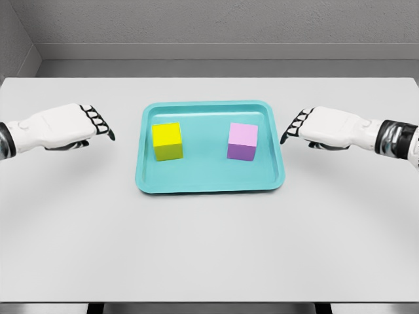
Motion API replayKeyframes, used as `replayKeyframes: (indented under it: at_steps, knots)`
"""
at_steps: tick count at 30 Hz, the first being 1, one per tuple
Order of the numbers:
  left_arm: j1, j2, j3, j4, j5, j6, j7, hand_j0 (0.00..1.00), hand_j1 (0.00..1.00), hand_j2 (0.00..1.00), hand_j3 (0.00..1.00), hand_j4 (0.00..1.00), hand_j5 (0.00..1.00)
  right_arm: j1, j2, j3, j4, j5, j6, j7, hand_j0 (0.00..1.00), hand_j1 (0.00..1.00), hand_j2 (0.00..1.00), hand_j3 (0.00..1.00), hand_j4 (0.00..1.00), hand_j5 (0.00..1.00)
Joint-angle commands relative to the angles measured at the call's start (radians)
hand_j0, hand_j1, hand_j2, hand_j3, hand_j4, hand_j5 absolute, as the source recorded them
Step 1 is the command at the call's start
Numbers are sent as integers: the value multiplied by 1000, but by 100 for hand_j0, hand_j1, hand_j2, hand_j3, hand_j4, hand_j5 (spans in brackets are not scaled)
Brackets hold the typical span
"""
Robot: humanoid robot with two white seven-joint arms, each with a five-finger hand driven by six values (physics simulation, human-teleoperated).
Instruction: Push two cubes
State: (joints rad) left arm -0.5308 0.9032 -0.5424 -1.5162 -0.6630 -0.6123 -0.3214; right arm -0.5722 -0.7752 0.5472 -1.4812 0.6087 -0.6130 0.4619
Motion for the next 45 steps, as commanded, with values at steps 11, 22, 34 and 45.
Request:
replayKeyframes:
  at_steps: [11,22,34,45]
  knots:
    - [-9,-32,-13,-15,6,1,-44,68,68,68,68,68,68,-6,50,2,45,22,2,6,70,70,70,70,70,70]
    - [-29,-72,-48,-18,3,1,-70,68,68,68,68,68,68,-14,86,7,82,62,2,6,70,70,70,70,70,70]
    - [-41,-79,-67,34,3,1,-77,68,68,68,68,68,68,-41,122,28,102,77,2,8,70,70,70,70,70,70]
    - [-101,-132,-100,105,2,1,-97,68,68,68,68,68,68,-57,143,65,118,83,2,8,70,70,70,70,70,70]
